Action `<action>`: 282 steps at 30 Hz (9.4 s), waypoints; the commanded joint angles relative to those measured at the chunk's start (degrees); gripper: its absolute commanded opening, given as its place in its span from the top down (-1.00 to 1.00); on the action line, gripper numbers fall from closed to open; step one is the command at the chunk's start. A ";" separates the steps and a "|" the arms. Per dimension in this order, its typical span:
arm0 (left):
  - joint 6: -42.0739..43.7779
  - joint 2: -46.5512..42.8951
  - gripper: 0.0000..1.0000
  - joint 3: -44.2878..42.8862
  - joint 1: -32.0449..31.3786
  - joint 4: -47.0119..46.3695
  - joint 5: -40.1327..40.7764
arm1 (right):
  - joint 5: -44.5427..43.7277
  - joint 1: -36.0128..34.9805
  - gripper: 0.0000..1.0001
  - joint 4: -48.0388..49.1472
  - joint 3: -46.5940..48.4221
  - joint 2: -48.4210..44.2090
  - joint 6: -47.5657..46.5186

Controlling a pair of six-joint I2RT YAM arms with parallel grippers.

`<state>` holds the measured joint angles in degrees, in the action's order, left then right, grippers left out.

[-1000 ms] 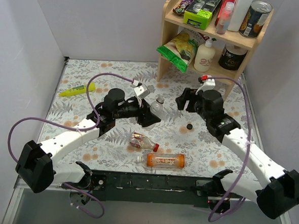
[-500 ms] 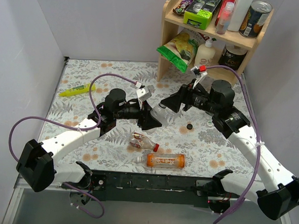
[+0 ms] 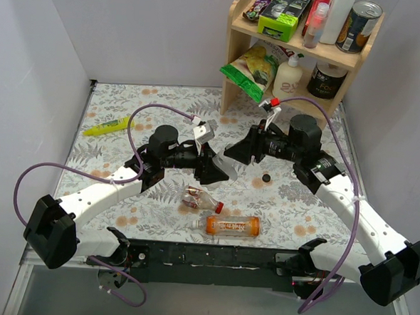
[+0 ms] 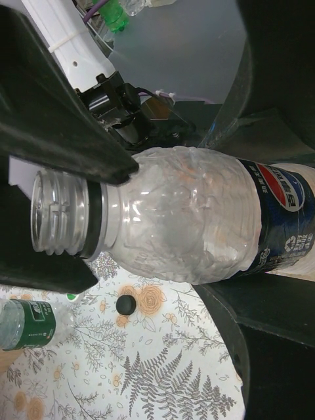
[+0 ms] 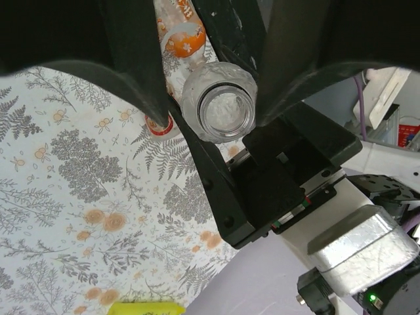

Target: Unscrew the bottle caps

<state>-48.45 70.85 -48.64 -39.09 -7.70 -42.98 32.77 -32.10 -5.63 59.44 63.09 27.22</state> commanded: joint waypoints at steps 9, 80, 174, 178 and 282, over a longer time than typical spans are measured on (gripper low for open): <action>-0.59 0.34 0.09 -0.75 -0.28 -0.91 2.89 | -3.58 -0.51 0.97 0.98 -0.20 -1.04 -3.92; -6.31 0.43 -0.96 -2.95 10.25 5.86 25.84 | -44.75 -6.21 -0.75 5.72 -9.78 -6.40 -26.06; -26.08 -0.89 -0.96 6.01 8.94 -25.51 -6.94 | -46.05 -22.31 0.47 55.02 -19.54 -2.18 6.62; -31.34 -0.10 -0.81 7.42 8.94 -32.36 -10.10 | -44.91 -22.31 0.47 57.48 -20.42 -1.04 7.67; -16.94 2.19 0.33 1.27 -1.43 -23.40 -34.27 | 9.54 -6.31 0.97 20.21 -5.65 -12.82 -11.84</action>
<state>-62.33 74.56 -47.51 -40.56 -26.76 -66.15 24.86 -39.55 5.37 55.13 50.92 21.87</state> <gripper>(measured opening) 0.486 0.396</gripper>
